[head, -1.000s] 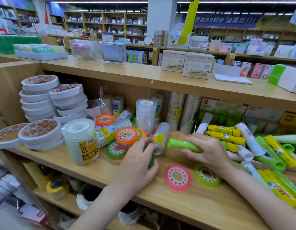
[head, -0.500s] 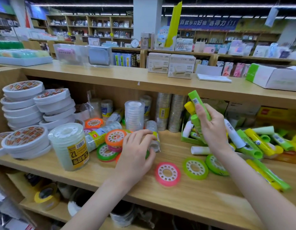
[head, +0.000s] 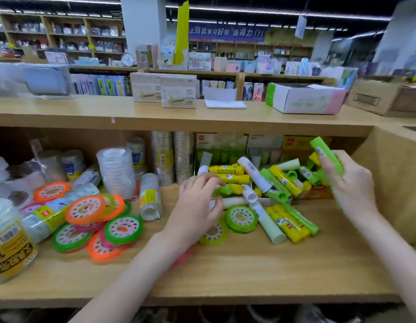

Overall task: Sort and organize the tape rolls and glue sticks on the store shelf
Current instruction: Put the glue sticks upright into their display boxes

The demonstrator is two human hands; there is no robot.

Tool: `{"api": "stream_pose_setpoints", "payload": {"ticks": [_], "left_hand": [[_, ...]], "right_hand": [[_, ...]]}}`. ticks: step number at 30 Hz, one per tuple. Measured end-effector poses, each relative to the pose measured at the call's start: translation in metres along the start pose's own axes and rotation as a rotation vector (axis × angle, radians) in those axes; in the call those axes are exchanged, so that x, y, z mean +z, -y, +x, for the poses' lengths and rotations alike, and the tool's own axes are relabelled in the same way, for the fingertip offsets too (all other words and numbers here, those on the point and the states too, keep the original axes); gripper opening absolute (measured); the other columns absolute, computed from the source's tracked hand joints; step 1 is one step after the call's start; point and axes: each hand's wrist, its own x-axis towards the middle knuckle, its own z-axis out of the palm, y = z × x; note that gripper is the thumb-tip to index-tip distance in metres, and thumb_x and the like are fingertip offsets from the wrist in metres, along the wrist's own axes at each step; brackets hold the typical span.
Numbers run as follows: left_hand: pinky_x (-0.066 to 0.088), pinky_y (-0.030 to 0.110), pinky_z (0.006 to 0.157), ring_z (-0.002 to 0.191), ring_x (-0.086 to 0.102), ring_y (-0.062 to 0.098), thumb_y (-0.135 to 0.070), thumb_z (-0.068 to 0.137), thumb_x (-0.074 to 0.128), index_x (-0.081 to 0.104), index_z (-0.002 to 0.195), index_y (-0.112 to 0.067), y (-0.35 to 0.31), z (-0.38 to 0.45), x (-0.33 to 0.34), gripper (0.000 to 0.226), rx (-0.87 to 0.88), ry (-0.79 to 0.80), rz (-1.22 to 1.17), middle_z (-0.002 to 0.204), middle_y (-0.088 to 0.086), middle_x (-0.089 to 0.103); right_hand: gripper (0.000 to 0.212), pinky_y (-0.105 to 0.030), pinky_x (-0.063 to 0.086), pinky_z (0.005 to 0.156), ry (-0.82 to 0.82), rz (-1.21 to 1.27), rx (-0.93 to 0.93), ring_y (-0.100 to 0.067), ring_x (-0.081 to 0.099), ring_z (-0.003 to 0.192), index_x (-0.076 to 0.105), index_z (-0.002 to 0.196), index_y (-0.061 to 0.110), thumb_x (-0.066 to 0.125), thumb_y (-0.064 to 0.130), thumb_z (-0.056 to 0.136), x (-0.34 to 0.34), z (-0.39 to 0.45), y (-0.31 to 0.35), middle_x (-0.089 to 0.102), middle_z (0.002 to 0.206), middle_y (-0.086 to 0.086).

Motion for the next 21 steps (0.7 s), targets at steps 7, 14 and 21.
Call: {"api": "stream_pose_setpoints", "payload": {"ticks": [7,14,21], "left_hand": [[0.031,0.034,0.094,0.114,0.047,0.018,-0.033,0.084,0.038,0.059,0.107,-0.017,-0.023,0.029,0.024,0.035,0.061,0.007,-0.034,0.116,0.000,0.055],[0.021,0.034,0.097,0.116,0.042,0.022,-0.056,0.080,0.044,0.056,0.120,-0.023,-0.045,0.055,0.050,0.052,0.187,0.137,0.033,0.126,0.000,0.052],[0.019,0.033,0.097,0.109,0.047,0.019,-0.053,0.087,0.040,0.065,0.103,-0.023,-0.047,0.066,0.064,0.042,0.184,0.085,0.044,0.113,-0.004,0.060]], "right_hand": [[0.054,-0.035,0.042,0.051,0.148,-0.437,-0.205,-0.039,0.061,0.068,0.063,0.108,0.010,0.047,0.054,0.081,0.007,0.038,-0.020,0.056,0.088,-0.015],[0.056,-0.033,0.031,0.054,0.248,-0.551,-0.082,-0.038,0.055,0.078,0.054,0.105,0.002,0.047,0.054,0.086,0.014,0.054,-0.021,0.043,0.086,-0.011],[0.029,-0.029,0.033,0.047,-0.002,-0.480,-0.112,-0.038,0.057,0.066,0.063,0.087,0.001,0.068,0.028,0.082,0.014,0.030,-0.035,0.052,0.094,-0.020]]}}
